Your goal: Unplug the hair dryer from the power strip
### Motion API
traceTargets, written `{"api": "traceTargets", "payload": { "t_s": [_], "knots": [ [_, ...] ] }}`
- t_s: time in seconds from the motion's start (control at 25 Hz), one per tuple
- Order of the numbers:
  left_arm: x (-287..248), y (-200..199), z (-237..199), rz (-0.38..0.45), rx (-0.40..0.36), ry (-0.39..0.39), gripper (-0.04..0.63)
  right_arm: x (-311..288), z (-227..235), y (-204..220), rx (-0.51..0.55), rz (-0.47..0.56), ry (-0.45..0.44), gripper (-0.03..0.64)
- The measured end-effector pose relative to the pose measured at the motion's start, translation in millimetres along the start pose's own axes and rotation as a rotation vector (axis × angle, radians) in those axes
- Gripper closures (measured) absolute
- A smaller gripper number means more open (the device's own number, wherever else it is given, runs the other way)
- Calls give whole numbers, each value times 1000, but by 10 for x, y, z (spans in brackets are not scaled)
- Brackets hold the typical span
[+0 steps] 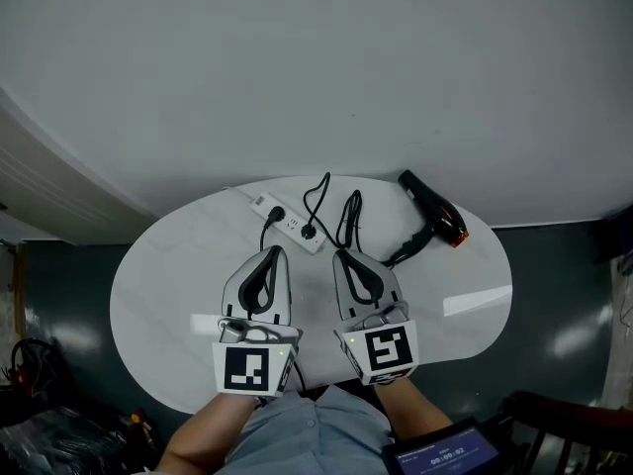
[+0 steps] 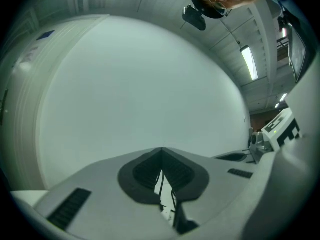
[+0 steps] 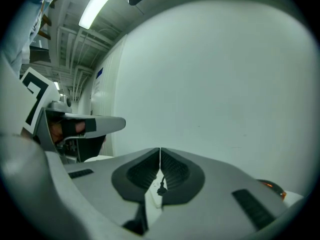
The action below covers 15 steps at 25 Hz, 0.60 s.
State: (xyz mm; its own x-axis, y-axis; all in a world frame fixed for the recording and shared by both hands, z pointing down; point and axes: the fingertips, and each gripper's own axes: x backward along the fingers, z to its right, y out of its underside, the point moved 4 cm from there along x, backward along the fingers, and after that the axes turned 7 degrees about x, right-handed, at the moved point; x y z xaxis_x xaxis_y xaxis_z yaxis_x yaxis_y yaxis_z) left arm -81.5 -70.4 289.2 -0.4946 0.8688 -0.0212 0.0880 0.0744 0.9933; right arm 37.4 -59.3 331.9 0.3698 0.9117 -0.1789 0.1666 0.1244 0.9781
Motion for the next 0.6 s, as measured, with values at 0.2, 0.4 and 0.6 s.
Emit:
{"api": "traceTargets", "payload": {
  "t_s": [0.2, 0.4, 0.6],
  "knots": [
    [-207, 188, -68, -32, 18, -18, 597, -230, 119, 233, -4, -47, -50, 614],
    [-406, 411, -180, -69, 29, -39, 597, -493, 141, 518, -20, -103, -96, 614],
    [-476, 590, -310, -92, 42, -83, 597, -661, 90, 778, -44, -144, -133, 614]
  ]
}}
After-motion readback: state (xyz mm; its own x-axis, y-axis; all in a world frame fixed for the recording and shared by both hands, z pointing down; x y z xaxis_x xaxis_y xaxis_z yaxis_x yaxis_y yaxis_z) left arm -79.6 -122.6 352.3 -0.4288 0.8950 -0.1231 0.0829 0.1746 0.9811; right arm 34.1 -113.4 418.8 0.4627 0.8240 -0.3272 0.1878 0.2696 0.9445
